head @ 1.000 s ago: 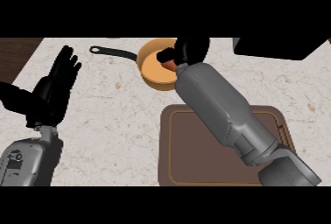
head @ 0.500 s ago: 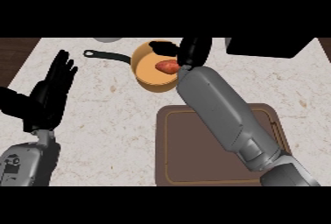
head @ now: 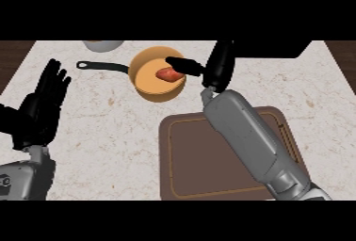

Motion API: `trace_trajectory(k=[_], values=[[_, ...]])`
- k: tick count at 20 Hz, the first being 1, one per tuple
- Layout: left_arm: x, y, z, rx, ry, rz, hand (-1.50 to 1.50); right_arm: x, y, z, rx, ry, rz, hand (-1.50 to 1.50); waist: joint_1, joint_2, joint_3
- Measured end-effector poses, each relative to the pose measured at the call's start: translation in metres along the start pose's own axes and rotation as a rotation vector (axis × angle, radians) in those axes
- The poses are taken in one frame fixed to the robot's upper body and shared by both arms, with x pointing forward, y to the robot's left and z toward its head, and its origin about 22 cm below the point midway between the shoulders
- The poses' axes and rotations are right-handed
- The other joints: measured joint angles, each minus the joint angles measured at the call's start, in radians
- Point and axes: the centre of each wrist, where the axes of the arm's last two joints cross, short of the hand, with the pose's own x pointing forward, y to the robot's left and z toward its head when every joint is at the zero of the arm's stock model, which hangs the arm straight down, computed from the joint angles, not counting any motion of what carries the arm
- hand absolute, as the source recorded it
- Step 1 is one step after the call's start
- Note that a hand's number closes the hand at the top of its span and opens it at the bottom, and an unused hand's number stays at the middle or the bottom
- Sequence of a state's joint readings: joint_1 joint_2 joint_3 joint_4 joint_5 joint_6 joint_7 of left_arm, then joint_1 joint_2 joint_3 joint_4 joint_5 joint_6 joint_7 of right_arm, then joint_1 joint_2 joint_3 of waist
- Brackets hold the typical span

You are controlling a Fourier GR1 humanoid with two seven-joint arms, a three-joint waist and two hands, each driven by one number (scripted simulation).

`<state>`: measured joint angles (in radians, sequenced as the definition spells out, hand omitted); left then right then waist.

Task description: Pick the sweet potato from the tray and place it in the pot

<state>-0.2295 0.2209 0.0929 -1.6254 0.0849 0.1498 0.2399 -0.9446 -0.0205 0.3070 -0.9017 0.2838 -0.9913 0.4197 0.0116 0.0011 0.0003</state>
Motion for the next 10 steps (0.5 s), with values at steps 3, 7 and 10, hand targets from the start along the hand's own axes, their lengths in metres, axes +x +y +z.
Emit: trace_trajectory(k=[3, 7, 10], values=[[0.001, 0.008, -0.001, 0.007, 0.003, -0.004, 0.00, -0.007, -0.012, -0.003, 0.017, -0.004, -0.008, -1.50, -0.006, -0.001, 0.000], [-0.004, 0.011, 0.004, 0.007, 0.001, -0.002, 0.00, -0.014, -0.031, -0.001, 0.032, -0.008, -0.009, -1.50, -0.011, -0.003, 0.000], [-0.008, 0.008, 0.006, 0.008, 0.005, 0.004, 0.00, -0.015, -0.041, 0.002, 0.043, -0.007, -0.010, -1.50, -0.012, -0.003, 0.000]])
